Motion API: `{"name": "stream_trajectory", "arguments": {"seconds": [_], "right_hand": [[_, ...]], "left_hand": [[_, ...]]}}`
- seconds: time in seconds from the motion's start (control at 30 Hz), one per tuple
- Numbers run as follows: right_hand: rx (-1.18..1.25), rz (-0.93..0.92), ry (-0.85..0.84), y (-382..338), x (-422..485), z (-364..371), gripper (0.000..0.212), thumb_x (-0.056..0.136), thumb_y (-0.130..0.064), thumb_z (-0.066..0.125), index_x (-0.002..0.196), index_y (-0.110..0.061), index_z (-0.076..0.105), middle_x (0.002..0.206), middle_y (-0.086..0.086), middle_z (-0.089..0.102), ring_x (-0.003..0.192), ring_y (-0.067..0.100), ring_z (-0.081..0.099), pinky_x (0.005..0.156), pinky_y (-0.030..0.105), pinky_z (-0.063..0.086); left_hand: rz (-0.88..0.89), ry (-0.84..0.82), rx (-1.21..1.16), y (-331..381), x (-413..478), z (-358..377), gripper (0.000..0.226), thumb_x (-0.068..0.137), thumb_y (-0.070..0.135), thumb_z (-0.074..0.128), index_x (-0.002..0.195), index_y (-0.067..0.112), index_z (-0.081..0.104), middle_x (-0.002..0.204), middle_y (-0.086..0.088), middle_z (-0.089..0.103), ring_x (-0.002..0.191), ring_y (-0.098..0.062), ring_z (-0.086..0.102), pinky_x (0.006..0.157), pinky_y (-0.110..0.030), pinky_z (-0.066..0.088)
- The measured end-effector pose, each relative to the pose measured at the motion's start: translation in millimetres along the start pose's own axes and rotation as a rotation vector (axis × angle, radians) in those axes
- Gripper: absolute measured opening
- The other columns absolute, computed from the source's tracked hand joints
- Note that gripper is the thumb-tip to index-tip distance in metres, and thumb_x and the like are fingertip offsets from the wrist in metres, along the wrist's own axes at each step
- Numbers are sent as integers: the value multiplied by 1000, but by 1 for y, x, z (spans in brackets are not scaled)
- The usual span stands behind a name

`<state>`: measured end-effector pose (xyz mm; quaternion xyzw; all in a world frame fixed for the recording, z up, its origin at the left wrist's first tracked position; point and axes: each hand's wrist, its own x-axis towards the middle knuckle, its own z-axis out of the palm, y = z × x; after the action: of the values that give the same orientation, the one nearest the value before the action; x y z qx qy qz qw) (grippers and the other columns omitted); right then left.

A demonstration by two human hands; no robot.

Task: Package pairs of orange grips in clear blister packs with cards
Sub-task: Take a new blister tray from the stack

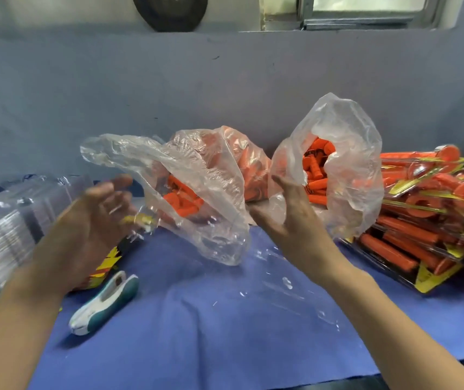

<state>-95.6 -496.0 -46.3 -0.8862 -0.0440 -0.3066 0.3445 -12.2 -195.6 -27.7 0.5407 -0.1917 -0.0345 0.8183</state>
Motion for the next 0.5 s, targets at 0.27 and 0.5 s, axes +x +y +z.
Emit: {"name": "stream_trajectory", "arguments": {"seconds": [0.27, 0.5], "right_hand": [[437, 51, -108, -42, 62, -15, 34, 92, -30, 68, 122, -19, 56, 100, 4, 67, 81, 13, 68, 75, 28, 55], [899, 226, 91, -42, 54, -31, 23, 96, -23, 63, 106, -13, 45, 93, 7, 68, 70, 23, 72, 65, 35, 59]], "left_hand": [[167, -147, 161, 87, 51, 72, 39, 99, 49, 45, 95, 27, 77, 77, 11, 59, 66, -4, 59, 58, -18, 47], [341, 102, 536, 66, 53, 90, 41, 83, 67, 45, 102, 33, 57, 99, 6, 64, 90, -9, 66, 74, -28, 51]]}}
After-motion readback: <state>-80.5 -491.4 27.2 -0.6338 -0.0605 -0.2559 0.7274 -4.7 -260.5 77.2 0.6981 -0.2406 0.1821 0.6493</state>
